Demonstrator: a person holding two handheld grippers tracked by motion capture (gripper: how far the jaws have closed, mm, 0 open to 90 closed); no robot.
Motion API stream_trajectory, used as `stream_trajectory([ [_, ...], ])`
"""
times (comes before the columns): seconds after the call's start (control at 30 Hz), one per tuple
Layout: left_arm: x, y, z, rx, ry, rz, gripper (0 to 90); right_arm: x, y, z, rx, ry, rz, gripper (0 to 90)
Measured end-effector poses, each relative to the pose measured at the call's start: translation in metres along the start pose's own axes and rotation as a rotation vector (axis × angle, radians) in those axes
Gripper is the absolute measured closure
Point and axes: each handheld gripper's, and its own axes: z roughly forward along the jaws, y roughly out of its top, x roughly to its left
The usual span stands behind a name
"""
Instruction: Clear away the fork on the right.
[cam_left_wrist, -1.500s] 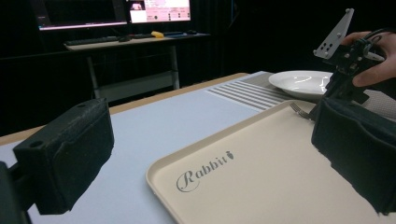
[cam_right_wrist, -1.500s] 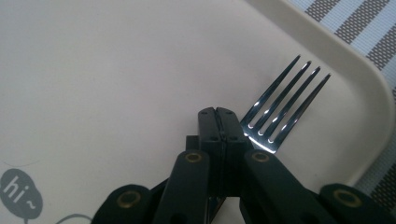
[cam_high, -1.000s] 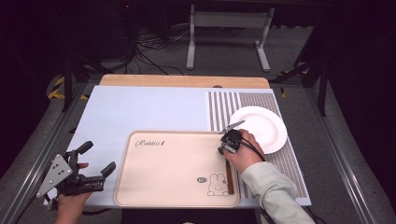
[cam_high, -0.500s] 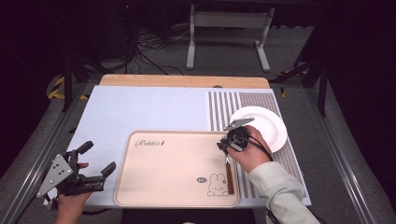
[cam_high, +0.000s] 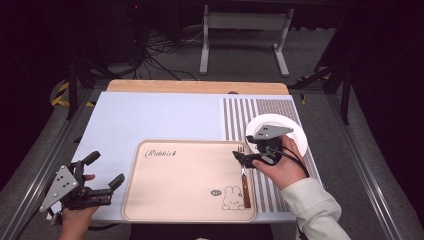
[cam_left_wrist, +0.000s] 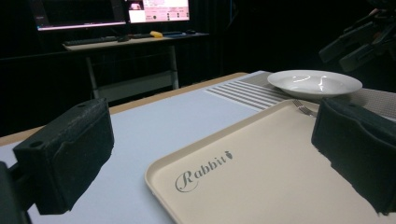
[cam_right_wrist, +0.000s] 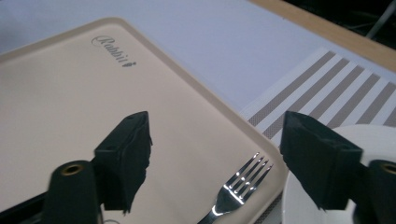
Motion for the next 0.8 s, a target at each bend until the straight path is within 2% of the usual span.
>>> stream_trajectory([
  [0.17,0.001,0.000,0.000,0.002,0.000,-0.001,0.0,-0.001,-0.002,-0.016,-0.081,0.015,-0.046,15.1],
  [0.27,0.000,0.000,0.000,-0.001,0.000,-0.002,0.0,-0.002,-0.004,-0.027,-0.122,0.017,-0.058,12.5],
  [0.43,0.000,0.000,0.000,-0.001,0.000,-0.003,0.0,-0.007,-0.009,-0.043,-0.171,0.019,-0.072,10.7],
  [0.5,0.000,0.000,0.000,-0.001,0.000,-0.004,0.0,-0.009,-0.012,-0.048,-0.175,0.010,-0.064,10.2],
  [0.63,0.001,0.000,0.000,0.002,-0.001,-0.003,0.0,-0.014,-0.018,-0.055,-0.203,0.005,-0.079,9.0],
  [0.7,0.001,0.000,0.000,0.003,-0.001,-0.003,0.0,-0.018,-0.026,-0.063,-0.248,0.008,-0.097,8.3],
  [0.8,0.000,0.000,0.000,0.002,-0.001,-0.002,0.0,-0.021,-0.032,-0.068,-0.285,0.012,-0.104,7.8],
])
